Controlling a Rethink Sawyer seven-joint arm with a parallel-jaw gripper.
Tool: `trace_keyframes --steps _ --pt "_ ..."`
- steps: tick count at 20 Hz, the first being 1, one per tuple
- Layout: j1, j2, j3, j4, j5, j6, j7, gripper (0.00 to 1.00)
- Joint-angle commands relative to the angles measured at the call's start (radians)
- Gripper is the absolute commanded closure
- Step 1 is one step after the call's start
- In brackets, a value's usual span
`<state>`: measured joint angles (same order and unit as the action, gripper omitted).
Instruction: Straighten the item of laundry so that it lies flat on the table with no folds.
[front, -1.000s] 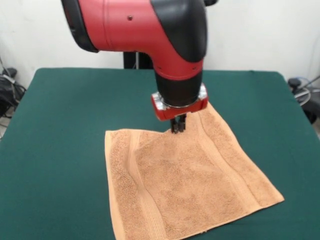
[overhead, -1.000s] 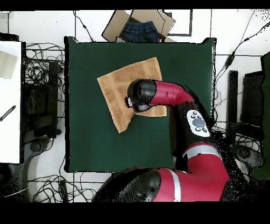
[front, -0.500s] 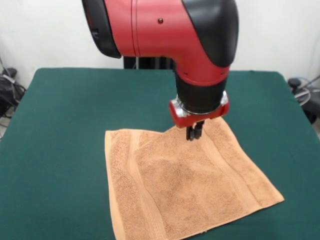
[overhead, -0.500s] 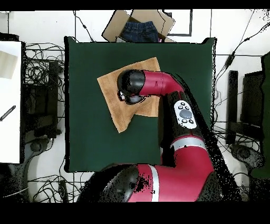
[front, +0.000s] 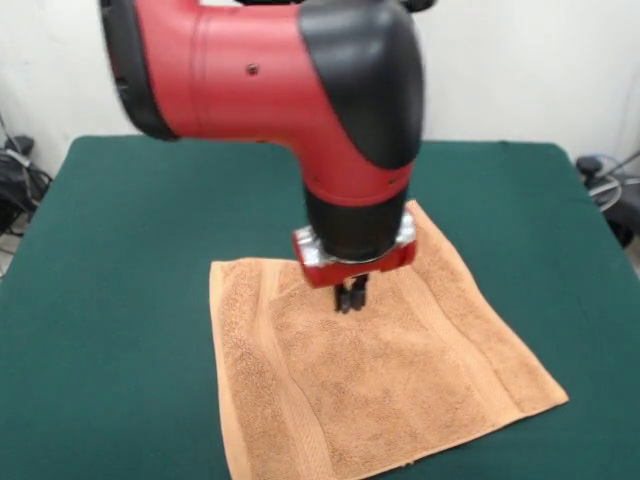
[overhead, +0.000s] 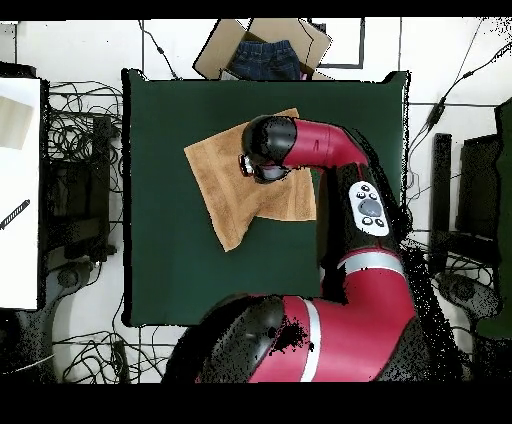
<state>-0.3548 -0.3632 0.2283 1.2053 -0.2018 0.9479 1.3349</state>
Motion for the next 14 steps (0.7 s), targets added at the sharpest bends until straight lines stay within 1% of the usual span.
trace_keyframes --steps 1,4,6,8,11,14 --pt "-0.082 0.105 0.023 -0.073 0.004 0.071 0.011 1.0" --pt "-0.117 0.121 0.039 -0.058 0.002 0.041 -0.015 1.0" --pt "-0.15 0.122 0.05 -0.022 0.002 0.006 -0.03 1.0" --pt "-0.177 0.125 0.058 0.0 0.01 0.01 -0.031 1.0" --pt "-0.209 0.115 0.076 0.045 0.009 -0.02 -0.038 1.0" --pt "-0.211 0.118 0.08 0.064 -0.007 -0.055 -0.025 1.0"
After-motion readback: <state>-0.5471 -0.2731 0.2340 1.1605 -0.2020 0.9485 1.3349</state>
